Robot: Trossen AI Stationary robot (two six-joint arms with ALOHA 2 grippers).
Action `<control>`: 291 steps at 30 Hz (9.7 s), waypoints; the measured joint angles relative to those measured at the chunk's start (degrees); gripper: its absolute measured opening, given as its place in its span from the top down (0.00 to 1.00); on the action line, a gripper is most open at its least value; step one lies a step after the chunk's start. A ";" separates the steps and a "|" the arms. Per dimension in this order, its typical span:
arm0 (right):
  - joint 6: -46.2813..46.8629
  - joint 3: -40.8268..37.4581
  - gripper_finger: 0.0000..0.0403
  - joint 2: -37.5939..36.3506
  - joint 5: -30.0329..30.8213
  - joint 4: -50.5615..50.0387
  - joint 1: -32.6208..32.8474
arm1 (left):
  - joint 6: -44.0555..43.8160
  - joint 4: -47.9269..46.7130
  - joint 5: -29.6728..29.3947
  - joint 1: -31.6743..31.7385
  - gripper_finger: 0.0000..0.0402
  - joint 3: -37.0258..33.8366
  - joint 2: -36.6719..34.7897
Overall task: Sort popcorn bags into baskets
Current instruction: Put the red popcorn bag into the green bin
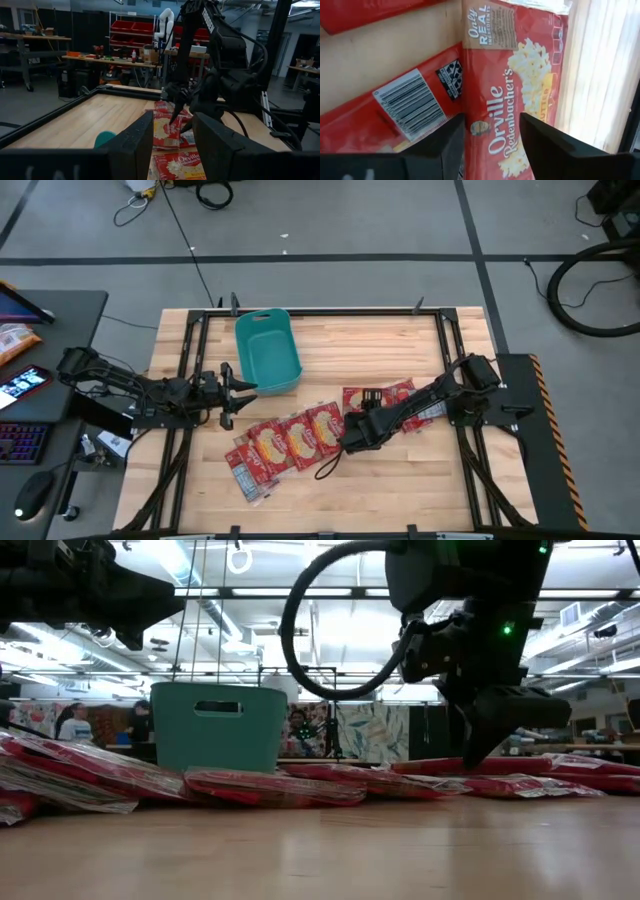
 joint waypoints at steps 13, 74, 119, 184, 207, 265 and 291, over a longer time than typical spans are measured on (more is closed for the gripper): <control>0.92 -3.82 0.57 -0.18 0.27 4.18 -0.18 | -0.01 0.00 0.00 0.00 0.64 0.01 0.00; -53.35 23.80 0.95 0.02 23.05 4.32 -17.61 | 0.33 -0.26 -0.02 0.00 0.64 0.07 0.00; -122.87 23.87 0.75 8.89 -19.67 48.41 -31.49 | 1.94 2.37 -5.18 0.02 0.64 0.04 0.71; 14.69 22.42 0.71 -1.07 -0.21 -5.28 -2.35 | 14.14 9.67 -5.20 0.09 0.64 0.04 0.74; 42.68 -1.74 0.43 -6.65 -19.12 -25.54 3.20 | 24.44 17.39 -5.20 0.07 0.64 0.02 0.72; 1.32 -25.31 0.41 -18.40 -12.72 6.03 -1.17 | 13.59 12.44 -5.17 0.04 0.64 0.02 0.74; 8.94 -15.63 0.38 -11.19 3.16 4.87 3.57 | 12.45 12.02 -5.16 0.02 0.64 0.02 0.74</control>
